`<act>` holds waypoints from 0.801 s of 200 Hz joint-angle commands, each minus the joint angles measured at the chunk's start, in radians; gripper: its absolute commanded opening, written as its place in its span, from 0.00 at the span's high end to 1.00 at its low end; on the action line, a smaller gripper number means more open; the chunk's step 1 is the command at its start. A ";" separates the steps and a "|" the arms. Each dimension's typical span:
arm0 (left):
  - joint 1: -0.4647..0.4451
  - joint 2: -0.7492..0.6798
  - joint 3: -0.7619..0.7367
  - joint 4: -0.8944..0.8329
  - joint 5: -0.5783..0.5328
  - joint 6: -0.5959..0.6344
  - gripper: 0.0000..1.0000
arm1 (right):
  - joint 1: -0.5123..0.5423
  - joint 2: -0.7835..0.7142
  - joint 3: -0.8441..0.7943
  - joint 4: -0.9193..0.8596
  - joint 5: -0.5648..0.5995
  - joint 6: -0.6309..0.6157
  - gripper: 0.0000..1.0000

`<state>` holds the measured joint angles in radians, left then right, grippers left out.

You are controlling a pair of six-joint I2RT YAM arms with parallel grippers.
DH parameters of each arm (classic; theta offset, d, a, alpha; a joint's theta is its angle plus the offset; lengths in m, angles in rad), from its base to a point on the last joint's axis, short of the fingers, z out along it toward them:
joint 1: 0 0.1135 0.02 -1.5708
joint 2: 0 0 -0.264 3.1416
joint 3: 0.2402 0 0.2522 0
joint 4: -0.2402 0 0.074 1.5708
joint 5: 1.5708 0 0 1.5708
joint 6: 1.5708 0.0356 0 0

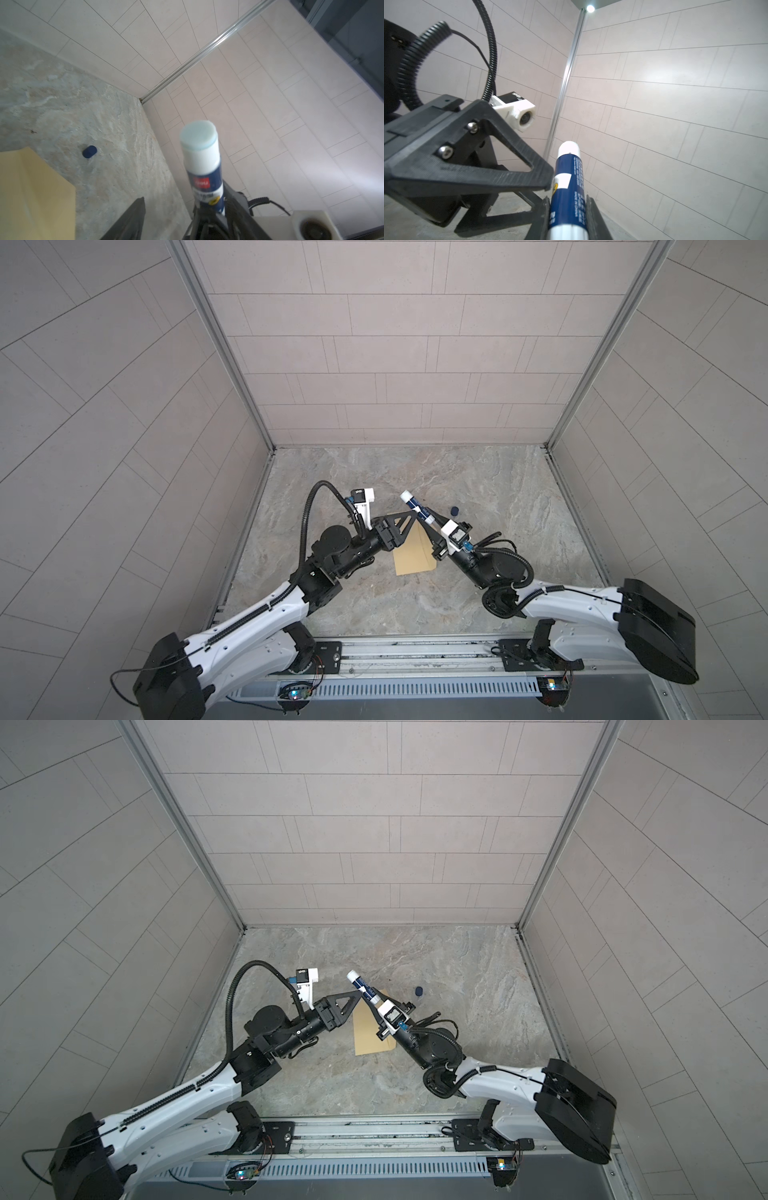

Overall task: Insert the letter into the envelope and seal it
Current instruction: 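Lift the glue stick with the right gripper while the left releases it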

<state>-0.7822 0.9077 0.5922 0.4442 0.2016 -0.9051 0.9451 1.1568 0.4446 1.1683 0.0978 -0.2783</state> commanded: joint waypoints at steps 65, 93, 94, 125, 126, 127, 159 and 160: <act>-0.062 0.276 0.365 -0.648 -0.203 0.351 0.20 | -0.149 -0.412 0.114 -0.892 0.266 0.108 1.00; -0.112 0.455 0.487 -0.717 -0.313 0.365 0.19 | -0.245 -0.484 0.126 -1.063 0.285 0.214 1.00; -0.114 0.461 0.492 -0.717 -0.316 0.365 0.19 | -0.247 -0.486 0.126 -1.069 0.285 0.217 1.00; -0.157 0.641 0.606 -0.766 -0.422 0.365 0.19 | -0.348 -0.532 0.119 -1.191 0.282 0.301 1.00; -0.158 0.648 0.612 -0.768 -0.426 0.366 0.19 | -0.350 -0.533 0.119 -1.193 0.281 0.303 1.00; -0.160 0.654 0.616 -0.770 -0.429 0.366 0.19 | -0.352 -0.535 0.119 -1.195 0.281 0.303 1.00; -0.196 0.841 0.769 -0.875 -0.521 0.362 0.21 | -0.413 -0.560 0.105 -1.264 0.264 0.348 1.00; -0.197 0.846 0.773 -0.880 -0.522 0.362 0.22 | -0.414 -0.562 0.104 -1.266 0.263 0.349 1.00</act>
<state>-0.9565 1.6611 1.2671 -0.3168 -0.2089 -0.5564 0.5594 0.6220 0.5514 -0.0029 0.3618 -0.0013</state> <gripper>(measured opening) 0.801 0.229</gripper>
